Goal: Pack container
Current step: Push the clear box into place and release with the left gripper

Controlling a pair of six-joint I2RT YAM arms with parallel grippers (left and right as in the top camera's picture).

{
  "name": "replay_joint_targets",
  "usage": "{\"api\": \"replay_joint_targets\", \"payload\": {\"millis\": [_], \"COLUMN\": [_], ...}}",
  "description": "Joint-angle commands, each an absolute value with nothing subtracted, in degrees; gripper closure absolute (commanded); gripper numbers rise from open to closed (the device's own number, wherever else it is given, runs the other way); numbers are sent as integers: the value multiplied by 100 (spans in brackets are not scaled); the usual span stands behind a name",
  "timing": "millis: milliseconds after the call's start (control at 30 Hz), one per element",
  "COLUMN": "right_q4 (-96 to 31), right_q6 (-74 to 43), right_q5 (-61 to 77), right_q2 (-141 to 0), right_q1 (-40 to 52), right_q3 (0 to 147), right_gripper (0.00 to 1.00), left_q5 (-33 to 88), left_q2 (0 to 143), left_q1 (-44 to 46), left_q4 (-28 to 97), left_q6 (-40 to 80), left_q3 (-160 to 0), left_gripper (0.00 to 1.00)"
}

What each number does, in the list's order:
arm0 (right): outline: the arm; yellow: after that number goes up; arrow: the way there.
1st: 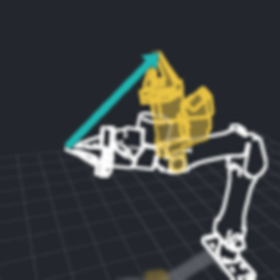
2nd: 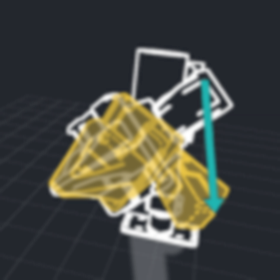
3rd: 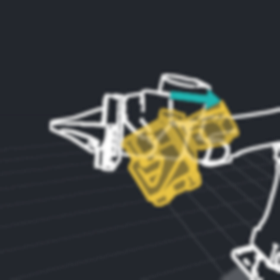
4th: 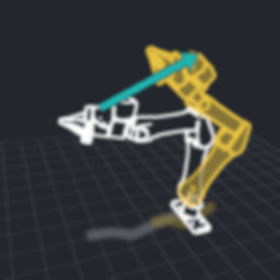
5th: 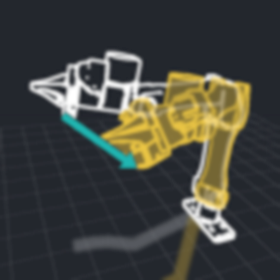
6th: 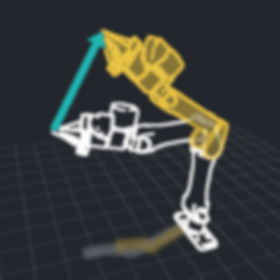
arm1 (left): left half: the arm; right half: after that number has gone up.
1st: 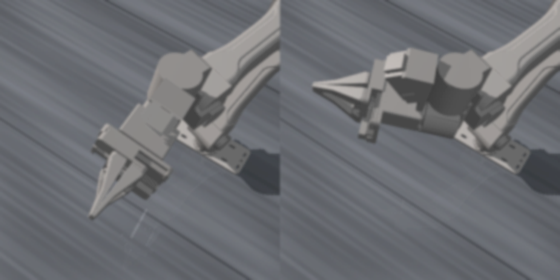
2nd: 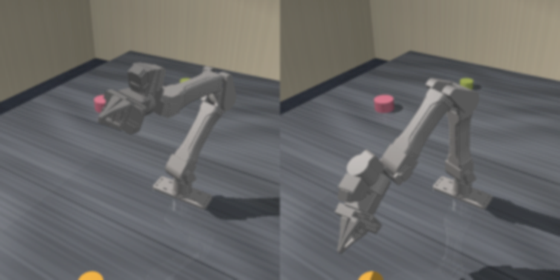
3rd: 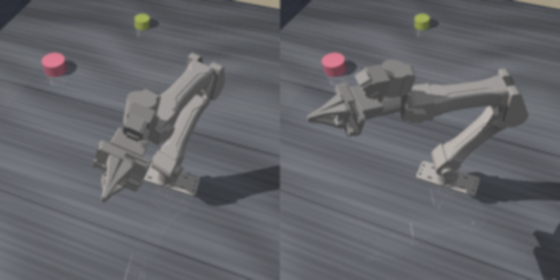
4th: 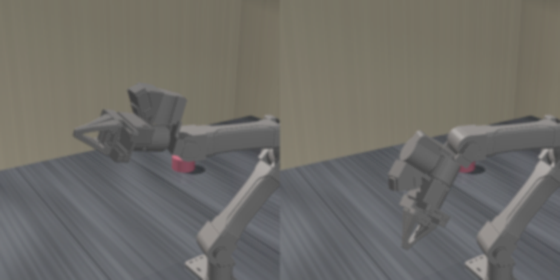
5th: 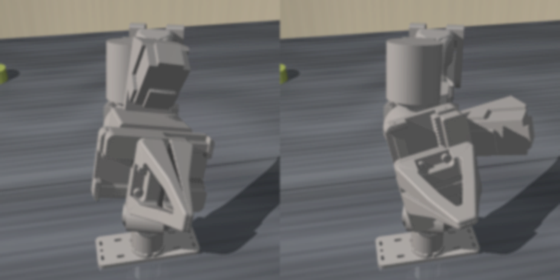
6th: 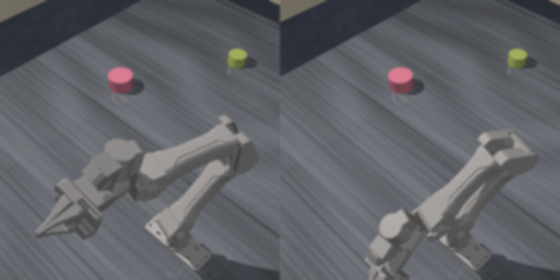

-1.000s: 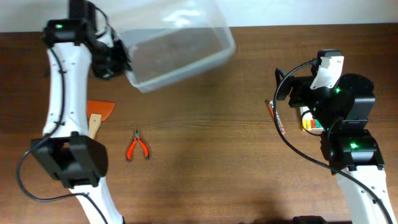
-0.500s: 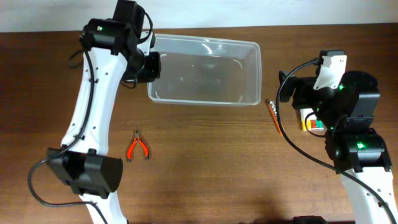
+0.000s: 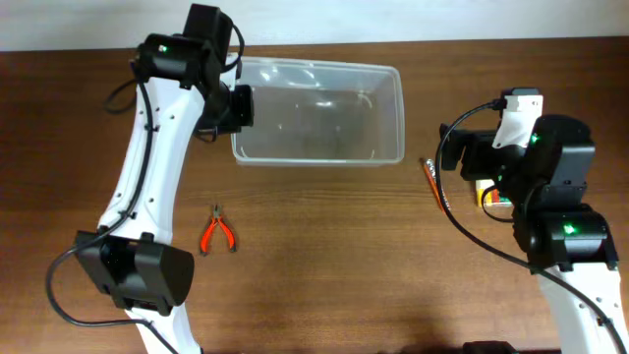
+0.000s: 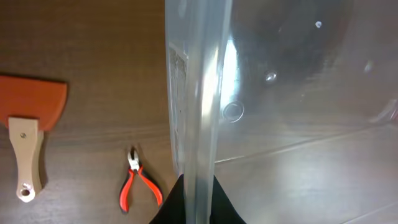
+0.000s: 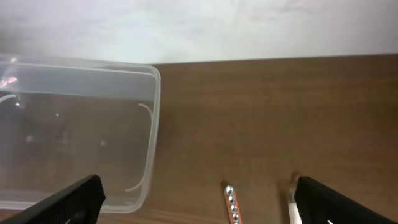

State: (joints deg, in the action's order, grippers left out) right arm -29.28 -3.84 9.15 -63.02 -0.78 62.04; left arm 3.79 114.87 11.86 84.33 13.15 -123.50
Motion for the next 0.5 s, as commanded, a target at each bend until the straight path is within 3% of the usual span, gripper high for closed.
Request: {"api": "replay_joint_targets", "payload": {"millis": [0, 467], "right_q4": [-3002, -3249], "right_q6": [-318, -318], "right_q5": [836, 836], "right_q2": [-6388, -6665], "right_q1": [-115, -115], "right_q3": [6344, 6344], "right_gripper": [1, 1], "left_q5": [471, 860], "left_q2": [11312, 11312], "left_q1": [1201, 1201], "left_q4": [8399, 8272], "left_q6": [1433, 1057], "left_q3": [-12084, -11789], "left_gripper": [98, 98]}}
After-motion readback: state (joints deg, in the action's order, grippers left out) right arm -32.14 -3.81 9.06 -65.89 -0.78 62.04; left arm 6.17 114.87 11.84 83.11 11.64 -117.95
